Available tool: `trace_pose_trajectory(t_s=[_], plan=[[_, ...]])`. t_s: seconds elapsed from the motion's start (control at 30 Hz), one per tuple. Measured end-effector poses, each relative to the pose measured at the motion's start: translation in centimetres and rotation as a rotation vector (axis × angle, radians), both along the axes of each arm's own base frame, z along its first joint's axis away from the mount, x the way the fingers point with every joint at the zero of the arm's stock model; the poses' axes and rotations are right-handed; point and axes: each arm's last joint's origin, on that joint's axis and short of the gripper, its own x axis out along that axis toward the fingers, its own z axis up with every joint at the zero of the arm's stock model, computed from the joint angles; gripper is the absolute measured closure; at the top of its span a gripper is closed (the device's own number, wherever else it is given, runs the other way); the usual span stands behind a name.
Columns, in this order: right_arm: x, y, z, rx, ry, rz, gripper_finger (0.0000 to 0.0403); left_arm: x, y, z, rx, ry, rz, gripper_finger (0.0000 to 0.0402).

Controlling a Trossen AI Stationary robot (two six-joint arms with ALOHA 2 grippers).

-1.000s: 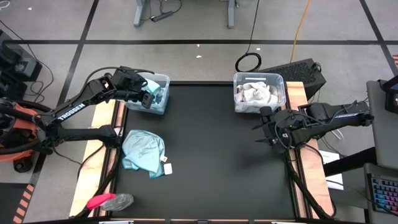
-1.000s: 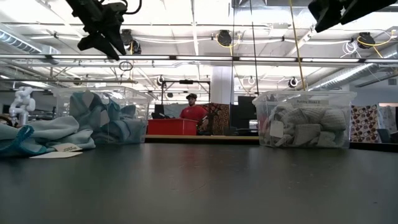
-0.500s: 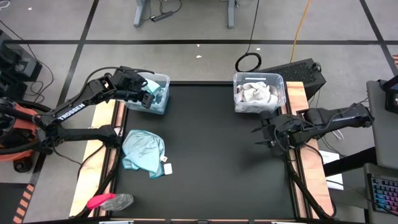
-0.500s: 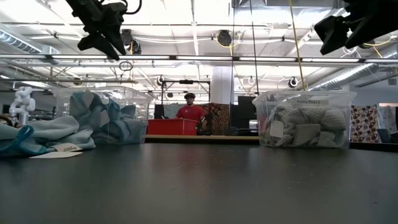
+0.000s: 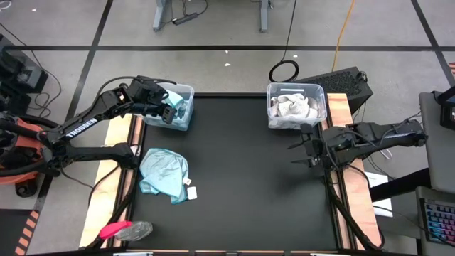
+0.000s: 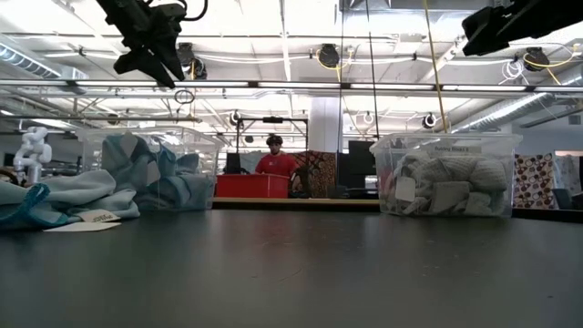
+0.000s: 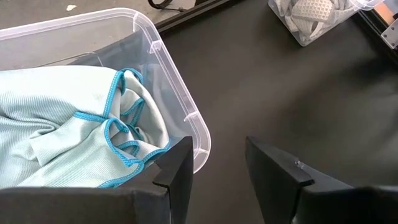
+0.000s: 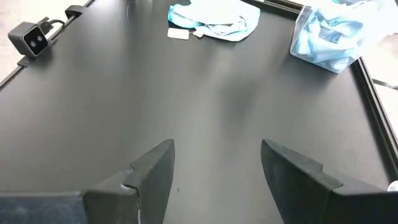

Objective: Sort microfiber towel by color & place in baskets
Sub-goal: Put the blue microfiber towel into the left transparent bin

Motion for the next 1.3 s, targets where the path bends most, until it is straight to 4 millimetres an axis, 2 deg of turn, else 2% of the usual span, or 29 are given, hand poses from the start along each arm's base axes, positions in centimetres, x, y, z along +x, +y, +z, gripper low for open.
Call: trace_pose_trajectory(t_s=[1.0, 1.3], plan=[[0.6, 0.1, 0.9, 0.068, -0.098, -0.030, 0.0172, 0.0, 0.0, 0.0, 0.000, 0.000, 0.000, 0.0249], [1.6, 0.3, 0.6, 0.110, -0.083, -0.056, 0.0172, 0.0, 0.0, 0.0, 0.000, 0.000, 0.000, 0.0249]])
